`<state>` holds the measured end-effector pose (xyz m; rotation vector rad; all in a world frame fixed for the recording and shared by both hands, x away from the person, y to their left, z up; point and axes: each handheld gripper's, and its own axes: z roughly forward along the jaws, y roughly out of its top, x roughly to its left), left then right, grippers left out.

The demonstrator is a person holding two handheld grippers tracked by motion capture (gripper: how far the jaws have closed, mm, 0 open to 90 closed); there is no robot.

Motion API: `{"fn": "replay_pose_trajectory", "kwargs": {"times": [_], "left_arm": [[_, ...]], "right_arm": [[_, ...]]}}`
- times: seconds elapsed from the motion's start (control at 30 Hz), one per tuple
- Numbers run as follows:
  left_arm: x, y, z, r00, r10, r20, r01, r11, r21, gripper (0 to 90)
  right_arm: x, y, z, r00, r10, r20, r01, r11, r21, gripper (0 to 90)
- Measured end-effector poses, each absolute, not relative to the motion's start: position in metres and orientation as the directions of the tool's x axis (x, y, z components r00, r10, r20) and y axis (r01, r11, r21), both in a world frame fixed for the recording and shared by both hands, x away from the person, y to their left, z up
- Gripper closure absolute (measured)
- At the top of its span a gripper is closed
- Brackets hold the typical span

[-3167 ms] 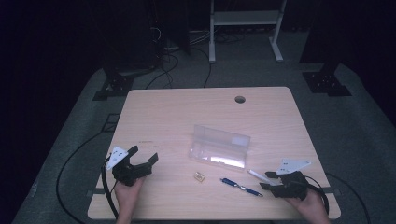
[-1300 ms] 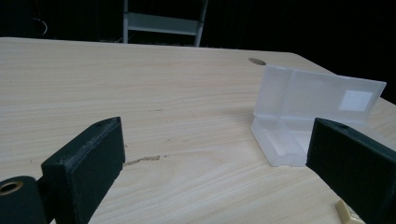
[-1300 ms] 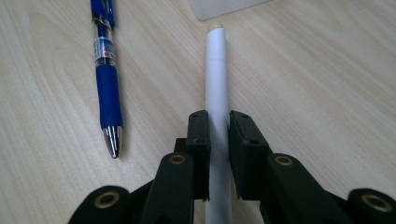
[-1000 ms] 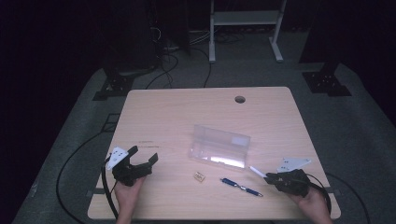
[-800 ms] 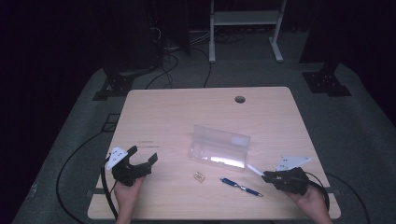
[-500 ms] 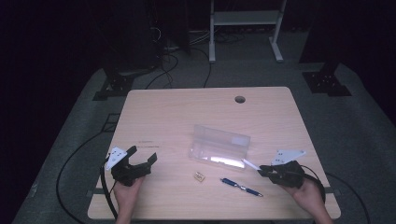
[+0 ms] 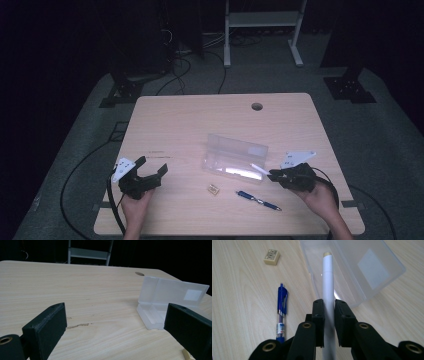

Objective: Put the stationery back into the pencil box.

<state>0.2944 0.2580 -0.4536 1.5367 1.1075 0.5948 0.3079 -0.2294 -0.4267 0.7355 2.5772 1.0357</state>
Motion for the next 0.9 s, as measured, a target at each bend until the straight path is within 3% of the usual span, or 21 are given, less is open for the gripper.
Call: {"fn": "replay_pose_trajectory", "kwargs": {"times": [0.9], "left_arm": [[0.294,0.259,-0.454,0.436,0.881,-0.185,0.331,0.035,0.943,3.4]], "right_arm": [[0.334,-0.193,-0.413,-0.862,0.503,-0.067,0.309,0.626,0.716,78.3]]}}
